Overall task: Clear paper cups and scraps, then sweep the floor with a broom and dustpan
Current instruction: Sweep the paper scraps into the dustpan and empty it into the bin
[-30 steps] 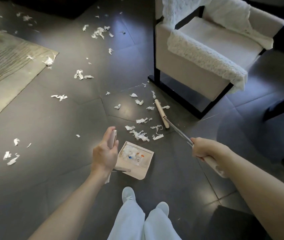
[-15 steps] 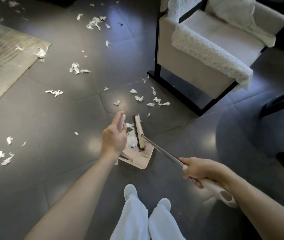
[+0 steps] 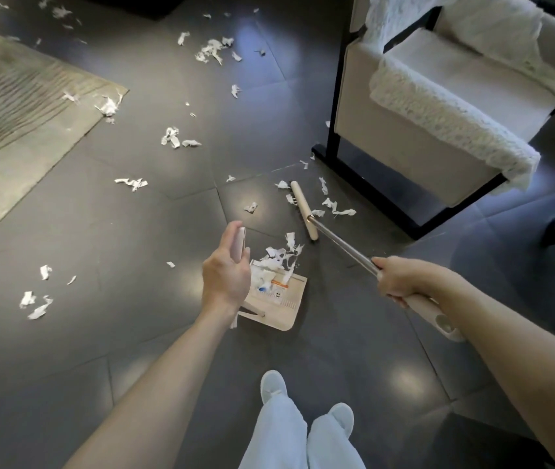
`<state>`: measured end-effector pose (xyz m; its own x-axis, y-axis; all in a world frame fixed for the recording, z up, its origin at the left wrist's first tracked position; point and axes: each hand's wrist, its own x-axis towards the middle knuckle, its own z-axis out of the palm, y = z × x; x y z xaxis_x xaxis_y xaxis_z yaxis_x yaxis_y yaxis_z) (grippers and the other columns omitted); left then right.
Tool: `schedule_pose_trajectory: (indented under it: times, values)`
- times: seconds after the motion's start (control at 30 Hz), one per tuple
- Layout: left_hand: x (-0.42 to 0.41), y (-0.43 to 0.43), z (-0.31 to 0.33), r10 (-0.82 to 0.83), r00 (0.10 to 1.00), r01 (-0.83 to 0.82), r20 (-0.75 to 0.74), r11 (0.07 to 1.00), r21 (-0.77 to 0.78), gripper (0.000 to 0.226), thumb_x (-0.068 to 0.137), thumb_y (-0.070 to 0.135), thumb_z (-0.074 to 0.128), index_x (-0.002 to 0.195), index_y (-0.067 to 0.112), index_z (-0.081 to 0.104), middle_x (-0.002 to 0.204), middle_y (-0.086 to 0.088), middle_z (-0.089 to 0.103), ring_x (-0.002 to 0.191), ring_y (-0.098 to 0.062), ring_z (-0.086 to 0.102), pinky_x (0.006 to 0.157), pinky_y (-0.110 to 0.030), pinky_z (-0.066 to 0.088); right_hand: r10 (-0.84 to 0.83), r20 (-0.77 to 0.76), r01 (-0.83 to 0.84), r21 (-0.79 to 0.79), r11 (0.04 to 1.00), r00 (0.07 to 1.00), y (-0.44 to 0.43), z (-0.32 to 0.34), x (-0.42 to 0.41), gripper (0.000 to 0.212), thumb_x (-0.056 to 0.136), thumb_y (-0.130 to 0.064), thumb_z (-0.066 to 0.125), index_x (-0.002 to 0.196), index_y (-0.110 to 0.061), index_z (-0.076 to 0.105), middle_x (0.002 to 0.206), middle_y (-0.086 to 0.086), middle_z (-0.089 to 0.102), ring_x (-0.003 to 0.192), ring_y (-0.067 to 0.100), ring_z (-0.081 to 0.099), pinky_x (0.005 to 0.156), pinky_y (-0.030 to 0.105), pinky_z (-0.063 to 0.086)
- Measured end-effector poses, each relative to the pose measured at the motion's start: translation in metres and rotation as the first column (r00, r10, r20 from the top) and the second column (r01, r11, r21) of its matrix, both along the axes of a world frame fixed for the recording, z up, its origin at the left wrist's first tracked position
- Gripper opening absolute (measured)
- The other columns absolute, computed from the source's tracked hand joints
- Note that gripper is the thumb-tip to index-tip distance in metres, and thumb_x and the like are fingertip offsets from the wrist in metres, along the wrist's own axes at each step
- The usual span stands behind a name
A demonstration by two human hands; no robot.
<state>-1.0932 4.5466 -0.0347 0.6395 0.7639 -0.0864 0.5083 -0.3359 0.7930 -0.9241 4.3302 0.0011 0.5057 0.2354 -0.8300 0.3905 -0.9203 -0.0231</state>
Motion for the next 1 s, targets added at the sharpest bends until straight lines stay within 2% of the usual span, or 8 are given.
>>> schedule_pose_trajectory:
  times: [0.17,0.27,0.3,0.5,0.6,0.67,0.83,1.0]
  values:
    - [0.024,0.019,-0.002,-0.041,0.999,0.04,0.029,0.999,0.006,0.037,0.09,0.013,0.06,0.121,0.033,0.056,0.086,0.002,0.062,0.075,-0.022,0.054,0.063,-0.016,0.032,0.071,0.01,-0.071,-0.056,0.996,0.997,0.015,-0.045,0.009,0.087,0.069,-0.001,0.056,0.149,-0.022,0.026,0.112,0.007,0.062,0.087,0.024,0.06,0.072,0.033,0.056]
    - [0.036,0.026,-0.001,-0.068,0.997,0.067,0.027,0.997,0.031,0.037,0.09,0.013,0.06,0.122,0.03,0.057,0.084,0.0,0.062,0.073,-0.022,0.053,0.062,-0.015,0.031,0.055,-0.098,-0.06,-0.047,0.997,0.994,0.012,-0.061,-0.009,0.094,0.07,-0.002,0.053,0.153,-0.026,0.015,0.081,0.001,0.06,0.064,0.018,0.059,0.057,0.028,0.053]
    - [0.039,0.027,-0.001,-0.08,0.997,0.079,0.021,0.996,0.042,0.036,0.09,0.013,0.061,0.122,0.029,0.058,0.084,0.0,0.062,0.073,-0.022,0.053,0.062,-0.016,0.031,0.059,-0.135,-0.066,-0.049,0.997,0.989,0.01,-0.062,-0.017,0.095,0.072,-0.002,0.051,0.153,-0.028,0.01,0.08,0.001,0.06,0.06,0.017,0.06,0.056,0.027,0.053]
    - [0.04,0.018,0.003,-0.097,0.995,0.097,0.012,0.995,0.02,0.035,0.09,0.014,0.061,0.12,0.032,0.059,0.083,-0.001,0.063,0.069,-0.02,0.053,0.053,-0.001,0.032,0.068,-0.263,-0.075,-0.014,0.997,0.962,-0.031,-0.032,-0.049,0.087,0.08,-0.002,0.044,0.153,-0.032,0.009,0.056,-0.002,0.058,0.034,0.009,0.052,0.062,0.027,0.055]
    - [0.032,0.007,0.007,-0.136,0.991,0.135,-0.008,0.991,-0.002,0.039,0.091,0.017,0.061,0.126,0.034,0.057,0.085,0.003,0.062,0.073,-0.016,0.055,0.064,-0.017,0.041,-0.082,-0.311,0.097,0.032,0.995,0.947,-0.06,-0.006,-0.047,0.083,0.08,-0.008,0.042,0.152,-0.036,0.011,0.054,-0.001,0.058,0.038,0.013,0.053,0.047,0.022,0.049]
    - [0.027,-0.005,0.009,-0.195,0.98,0.195,-0.027,0.981,0.01,0.039,0.092,0.019,0.061,0.127,0.034,0.056,0.089,0.0,0.065,0.078,-0.018,0.058,0.068,-0.022,0.041,-0.142,-0.307,0.166,0.053,0.985,0.941,-0.079,0.008,-0.049,0.082,0.08,-0.008,0.043,0.151,-0.037,0.015,0.048,-0.005,0.057,0.038,0.013,0.052,0.047,0.022,0.049]
    - [0.021,-0.042,0.015,-0.252,0.968,0.252,0.012,0.968,-0.011,0.039,0.091,0.017,0.063,0.127,0.031,0.057,0.098,-0.004,0.071,0.089,-0.021,0.064,0.078,-0.025,0.045,-0.218,-0.281,0.244,0.061,0.968,0.934,-0.127,0.028,-0.059,0.081,0.081,-0.007,0.043,0.152,-0.034,0.015,0.039,-0.009,0.055,0.036,0.012,0.051,0.042,0.021,0.045]
    - [0.02,-0.079,0.016,-0.315,0.947,0.317,0.061,0.949,-0.012,0.039,0.09,0.014,0.063,0.122,0.035,0.057,0.096,0.008,0.066,0.088,-0.014,0.063,0.075,-0.011,0.038,-0.317,-0.24,0.336,0.039,0.941,0.918,-0.178,0.042,-0.063,0.081,0.084,-0.005,0.044,0.153,-0.035,0.014,0.043,-0.005,0.057,0.034,0.008,0.05,0.039,0.02,0.044]
